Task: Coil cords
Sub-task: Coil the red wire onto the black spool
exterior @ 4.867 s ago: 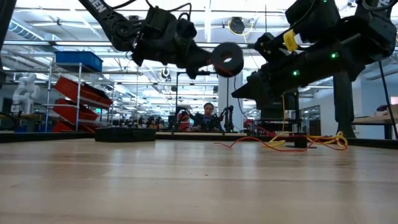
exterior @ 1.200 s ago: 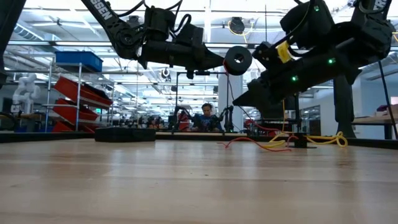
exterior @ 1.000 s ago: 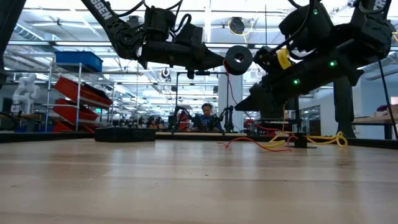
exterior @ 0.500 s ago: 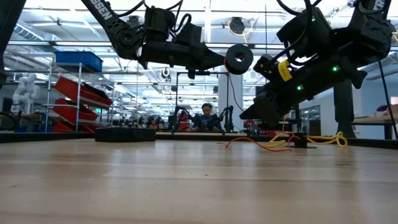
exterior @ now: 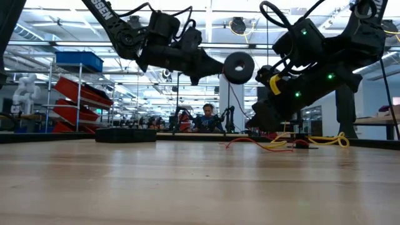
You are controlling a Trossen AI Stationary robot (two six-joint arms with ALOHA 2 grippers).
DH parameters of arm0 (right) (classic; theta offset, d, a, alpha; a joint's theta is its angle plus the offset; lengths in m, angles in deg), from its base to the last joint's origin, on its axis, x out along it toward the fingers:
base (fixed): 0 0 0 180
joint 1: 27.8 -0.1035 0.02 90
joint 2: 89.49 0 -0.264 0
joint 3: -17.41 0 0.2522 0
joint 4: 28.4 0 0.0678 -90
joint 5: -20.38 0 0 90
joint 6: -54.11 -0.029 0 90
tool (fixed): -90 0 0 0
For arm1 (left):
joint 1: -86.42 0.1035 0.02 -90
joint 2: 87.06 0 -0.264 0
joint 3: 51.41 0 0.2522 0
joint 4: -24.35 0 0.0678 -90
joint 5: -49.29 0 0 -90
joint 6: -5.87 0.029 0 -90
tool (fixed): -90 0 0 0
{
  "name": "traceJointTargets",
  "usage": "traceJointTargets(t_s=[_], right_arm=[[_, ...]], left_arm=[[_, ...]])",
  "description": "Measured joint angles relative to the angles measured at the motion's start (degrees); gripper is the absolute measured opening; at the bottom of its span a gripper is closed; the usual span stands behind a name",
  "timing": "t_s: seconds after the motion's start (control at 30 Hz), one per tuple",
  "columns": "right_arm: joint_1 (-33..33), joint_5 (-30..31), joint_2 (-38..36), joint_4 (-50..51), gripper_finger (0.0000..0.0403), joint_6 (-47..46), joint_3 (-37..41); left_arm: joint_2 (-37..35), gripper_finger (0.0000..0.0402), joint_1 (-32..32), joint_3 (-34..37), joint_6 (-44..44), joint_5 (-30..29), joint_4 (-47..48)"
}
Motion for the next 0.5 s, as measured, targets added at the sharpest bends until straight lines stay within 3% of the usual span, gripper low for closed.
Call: traceJointTargets(t_s=[0.5], right_arm=[[0.13, -1.30, -3.81, 3.34, 0.0000, -3.79, 0.00]], left_arm=[[0.00, 0.0000, 0.10, 0.02, 12.19, -0.47, 22.33]])
